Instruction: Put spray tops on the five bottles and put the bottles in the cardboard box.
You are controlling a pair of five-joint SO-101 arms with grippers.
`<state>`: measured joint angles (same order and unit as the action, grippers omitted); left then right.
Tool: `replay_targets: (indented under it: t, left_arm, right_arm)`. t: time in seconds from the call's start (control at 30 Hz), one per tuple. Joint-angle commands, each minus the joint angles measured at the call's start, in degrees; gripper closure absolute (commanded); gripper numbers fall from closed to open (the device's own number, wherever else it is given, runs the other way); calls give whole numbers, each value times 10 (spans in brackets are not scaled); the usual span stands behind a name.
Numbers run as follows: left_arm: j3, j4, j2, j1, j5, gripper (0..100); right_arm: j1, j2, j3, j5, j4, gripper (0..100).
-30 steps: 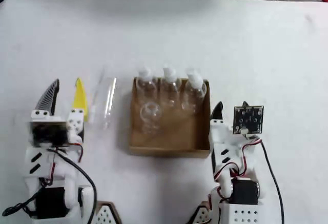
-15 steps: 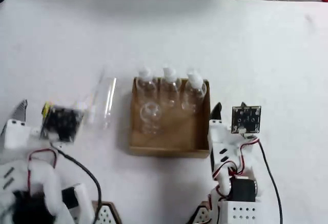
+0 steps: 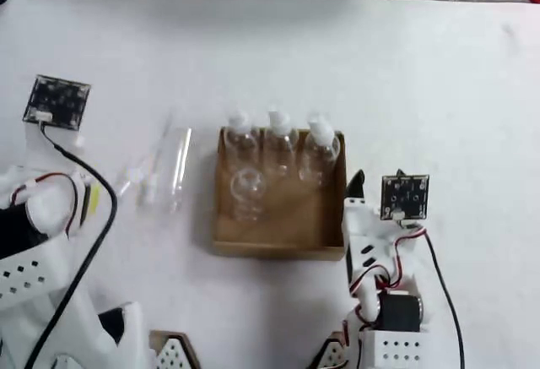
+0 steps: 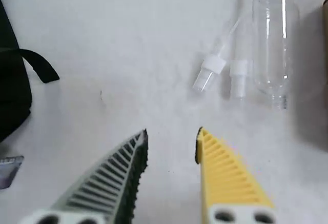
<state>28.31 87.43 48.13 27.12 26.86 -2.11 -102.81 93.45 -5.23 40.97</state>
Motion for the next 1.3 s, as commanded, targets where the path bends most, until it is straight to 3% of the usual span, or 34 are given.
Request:
replay_targets:
  t: [0.0,0.17,0.33,0.83,1.03,1.27]
  left_arm:
    - [-32,4,-3,3,-76,845]
    - [-31,4,-5,3,-188,845]
    - [-31,4,-7,3,-230,791]
    - [-25,14,-8,-7,-235,782]
    - [47,-120,-36,-10,-252,786]
    - [3,-67,-185,-10,-326,782]
  right_arm:
    - [6,-6,-4,-1,-11,804]
    - [6,-6,-4,-1,-11,804]
    - [6,-6,-4,-1,-9,804]
    - [6,-6,-4,-2,-7,804]
    - [6,-6,-4,-2,-7,804]
    - [6,-6,-4,-2,-10,804]
